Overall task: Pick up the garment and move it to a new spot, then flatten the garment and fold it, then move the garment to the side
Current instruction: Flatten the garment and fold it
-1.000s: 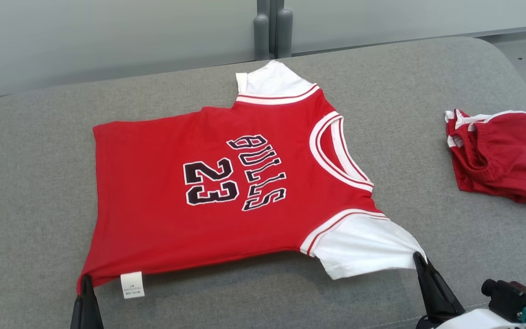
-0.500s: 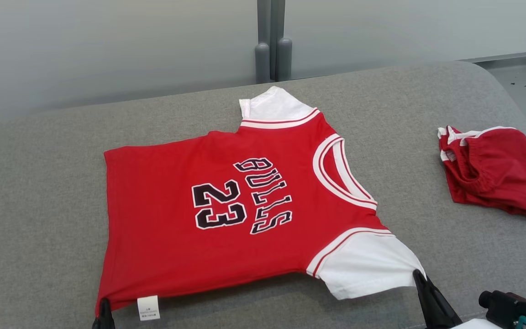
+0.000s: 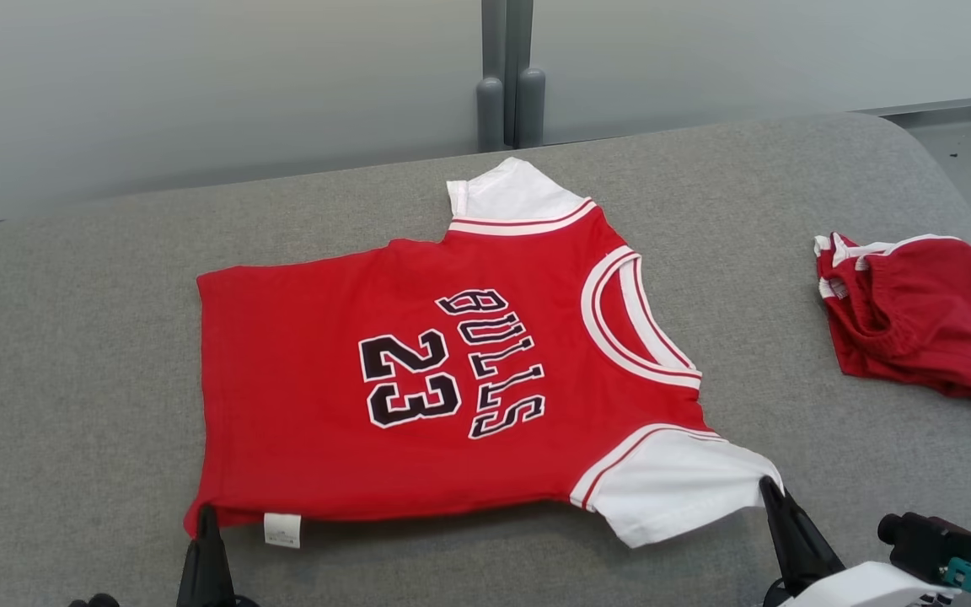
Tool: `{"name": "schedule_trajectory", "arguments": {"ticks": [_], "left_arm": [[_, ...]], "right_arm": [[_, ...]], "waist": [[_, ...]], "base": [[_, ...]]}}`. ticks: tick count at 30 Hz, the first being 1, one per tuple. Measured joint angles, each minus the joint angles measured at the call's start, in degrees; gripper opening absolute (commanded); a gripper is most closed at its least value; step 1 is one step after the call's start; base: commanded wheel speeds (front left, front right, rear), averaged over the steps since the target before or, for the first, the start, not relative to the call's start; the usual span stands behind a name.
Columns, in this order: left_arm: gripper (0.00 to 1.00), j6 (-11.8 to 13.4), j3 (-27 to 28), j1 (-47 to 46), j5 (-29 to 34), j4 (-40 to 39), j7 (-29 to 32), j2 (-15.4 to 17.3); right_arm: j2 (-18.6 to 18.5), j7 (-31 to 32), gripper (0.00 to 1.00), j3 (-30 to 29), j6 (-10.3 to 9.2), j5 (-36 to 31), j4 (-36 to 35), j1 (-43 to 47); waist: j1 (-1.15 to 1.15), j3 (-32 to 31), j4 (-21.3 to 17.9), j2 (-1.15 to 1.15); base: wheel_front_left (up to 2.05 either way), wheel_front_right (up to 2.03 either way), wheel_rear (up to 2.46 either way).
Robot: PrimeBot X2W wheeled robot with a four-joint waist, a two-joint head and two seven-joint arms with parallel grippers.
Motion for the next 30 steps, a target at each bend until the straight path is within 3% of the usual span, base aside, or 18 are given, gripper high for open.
{"name": "schedule_trajectory", "arguments": {"ticks": [7, 19, 30], "left_arm": [[0.0, 2.8, -2.1, -6.3, -5.5, 4.7, 0.0, 0.0], [0.0, 3.0, -0.8, -21.2, -4.5, 17.4, 0.0, 0.0], [0.0, 1.2, 2.3, -31.8, -1.2, 25.5, 0.0, 0.0]], "right_arm": [[0.4, -0.2, 0.0, -0.6, 0.0, 1.0, 6.9, -6.8], [0.3, -1.2, 0.0, 1.3, -0.01, 1.0, 19.9, -22.6], [-0.5, -3.1, 0.0, 7.1, -0.01, 1.1, 36.3, -41.4]], "waist": [[0.0, 0.6, 0.2, 0.0], [0.0, 4.3, 1.0, 0.0], [0.01, 11.2, 1.0, 0.01]], "base": [[0.0, 0.0, 0.0], [0.0, 0.0, 0.0], [0.0, 0.0, 0.0]]}}
